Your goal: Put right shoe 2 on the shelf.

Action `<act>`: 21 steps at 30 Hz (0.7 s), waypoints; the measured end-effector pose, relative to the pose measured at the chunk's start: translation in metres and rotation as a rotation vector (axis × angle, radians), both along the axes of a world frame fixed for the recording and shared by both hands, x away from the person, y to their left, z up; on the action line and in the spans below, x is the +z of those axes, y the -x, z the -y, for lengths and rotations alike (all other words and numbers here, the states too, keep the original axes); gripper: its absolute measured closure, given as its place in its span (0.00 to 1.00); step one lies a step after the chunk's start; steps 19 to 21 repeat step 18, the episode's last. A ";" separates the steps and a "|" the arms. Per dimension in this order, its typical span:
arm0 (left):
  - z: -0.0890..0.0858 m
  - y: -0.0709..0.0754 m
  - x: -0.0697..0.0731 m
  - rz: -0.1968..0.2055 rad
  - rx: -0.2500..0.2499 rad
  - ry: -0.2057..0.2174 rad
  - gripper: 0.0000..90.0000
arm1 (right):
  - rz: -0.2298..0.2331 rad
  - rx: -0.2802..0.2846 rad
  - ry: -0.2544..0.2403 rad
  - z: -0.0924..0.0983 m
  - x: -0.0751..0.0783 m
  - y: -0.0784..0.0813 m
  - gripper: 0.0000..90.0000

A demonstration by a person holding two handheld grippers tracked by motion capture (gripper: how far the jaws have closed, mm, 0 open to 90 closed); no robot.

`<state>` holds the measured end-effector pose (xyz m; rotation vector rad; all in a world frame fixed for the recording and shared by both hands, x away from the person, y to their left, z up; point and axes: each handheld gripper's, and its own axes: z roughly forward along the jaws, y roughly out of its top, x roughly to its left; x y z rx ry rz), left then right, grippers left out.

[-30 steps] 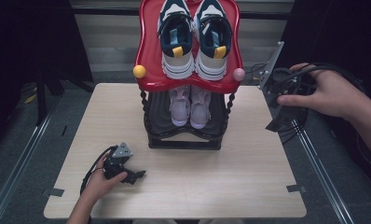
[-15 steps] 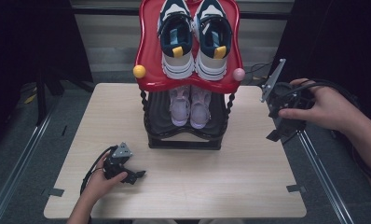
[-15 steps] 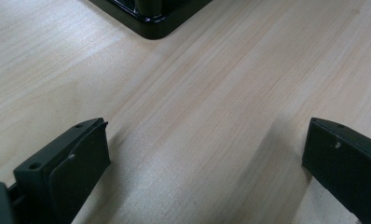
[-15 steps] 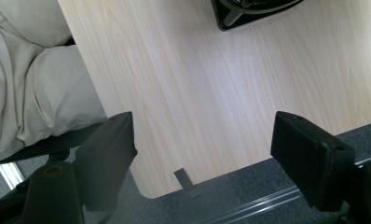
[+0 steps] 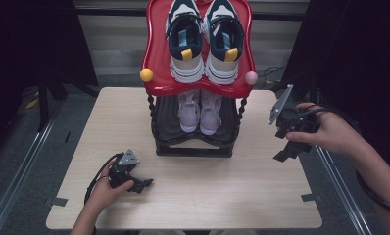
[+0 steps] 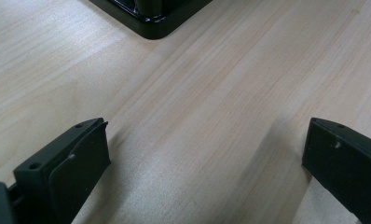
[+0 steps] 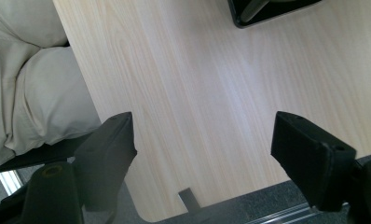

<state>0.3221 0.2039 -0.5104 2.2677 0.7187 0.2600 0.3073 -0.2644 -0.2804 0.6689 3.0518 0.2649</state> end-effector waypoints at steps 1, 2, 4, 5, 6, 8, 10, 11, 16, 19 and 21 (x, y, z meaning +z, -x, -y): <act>0.000 0.000 0.000 0.003 -0.001 0.000 0.00 | -0.002 0.004 0.002 0.000 -0.004 0.000 0.23; 0.000 0.000 0.000 0.000 0.000 -0.001 0.00 | -0.006 -0.003 0.000 0.000 -0.009 0.001 0.23; 0.000 0.000 0.000 0.003 -0.001 0.001 0.00 | -0.007 -0.001 0.005 0.001 -0.017 0.001 0.23; 0.000 0.000 0.000 0.000 -0.001 0.001 0.00 | -0.014 -0.007 0.003 0.001 -0.021 0.001 0.23; 0.000 0.000 0.000 0.003 -0.001 0.001 0.00 | -0.014 -0.002 0.003 0.001 -0.025 0.001 0.23; 0.000 0.000 0.000 0.003 0.000 -0.001 0.00 | -0.008 0.009 0.009 0.000 -0.032 0.002 0.23; 0.000 0.000 0.000 0.001 0.000 -0.001 0.00 | -0.016 0.008 0.009 0.000 -0.039 0.003 0.23; 0.000 0.000 0.000 0.004 -0.001 -0.001 0.00 | -0.011 0.012 0.005 -0.001 -0.043 0.003 0.23; 0.000 0.000 0.000 0.001 0.000 -0.001 0.00 | -0.011 0.019 0.003 -0.001 -0.058 0.004 0.21; 0.000 0.000 0.000 0.004 -0.004 -0.005 0.00 | -0.008 0.020 -0.003 0.000 -0.062 0.004 0.20; 0.000 0.000 0.000 0.004 -0.004 -0.005 0.00 | -0.008 0.020 -0.003 0.000 -0.062 0.004 0.20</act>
